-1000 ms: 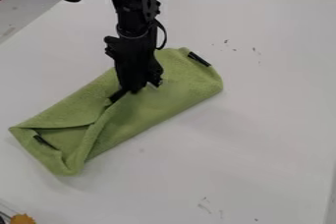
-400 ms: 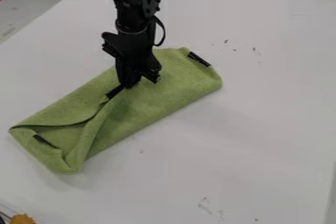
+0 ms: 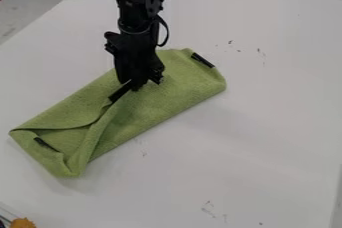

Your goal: Unfold the cloth from right to left

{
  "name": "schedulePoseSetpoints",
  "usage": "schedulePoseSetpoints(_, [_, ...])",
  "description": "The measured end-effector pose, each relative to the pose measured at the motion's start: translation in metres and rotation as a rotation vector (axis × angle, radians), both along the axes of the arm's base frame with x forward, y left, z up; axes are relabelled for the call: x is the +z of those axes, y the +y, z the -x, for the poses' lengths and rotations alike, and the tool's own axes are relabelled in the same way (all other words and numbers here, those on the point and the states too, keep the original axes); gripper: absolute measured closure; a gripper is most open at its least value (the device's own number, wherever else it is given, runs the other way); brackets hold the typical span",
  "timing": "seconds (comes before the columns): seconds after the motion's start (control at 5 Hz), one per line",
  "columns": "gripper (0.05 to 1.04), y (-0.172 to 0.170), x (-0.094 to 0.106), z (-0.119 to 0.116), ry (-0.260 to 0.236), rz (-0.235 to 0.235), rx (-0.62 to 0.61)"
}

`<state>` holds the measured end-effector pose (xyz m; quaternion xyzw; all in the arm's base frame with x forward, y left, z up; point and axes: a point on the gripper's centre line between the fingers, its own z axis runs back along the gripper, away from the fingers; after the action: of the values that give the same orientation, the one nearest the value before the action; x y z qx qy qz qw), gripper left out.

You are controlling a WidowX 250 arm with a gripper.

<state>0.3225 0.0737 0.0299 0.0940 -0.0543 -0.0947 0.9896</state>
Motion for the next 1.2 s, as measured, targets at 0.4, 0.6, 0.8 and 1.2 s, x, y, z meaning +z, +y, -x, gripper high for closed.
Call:
schedulePoseSetpoints(0.4, [0.082, 0.001, 0.002, -0.002, -0.003, -0.006, -0.008])
schedulePoseSetpoints(0.6, [0.079, 0.003, 0.005, -0.005, -0.007, -0.017, -0.015])
schedulePoseSetpoints(0.8, [0.083, 0.014, 0.005, -0.003, -0.007, -0.029, -0.009])
schedulePoseSetpoints(1.2, [0.137, 0.020, 0.005, -0.004, -0.025, -0.031, -0.017])
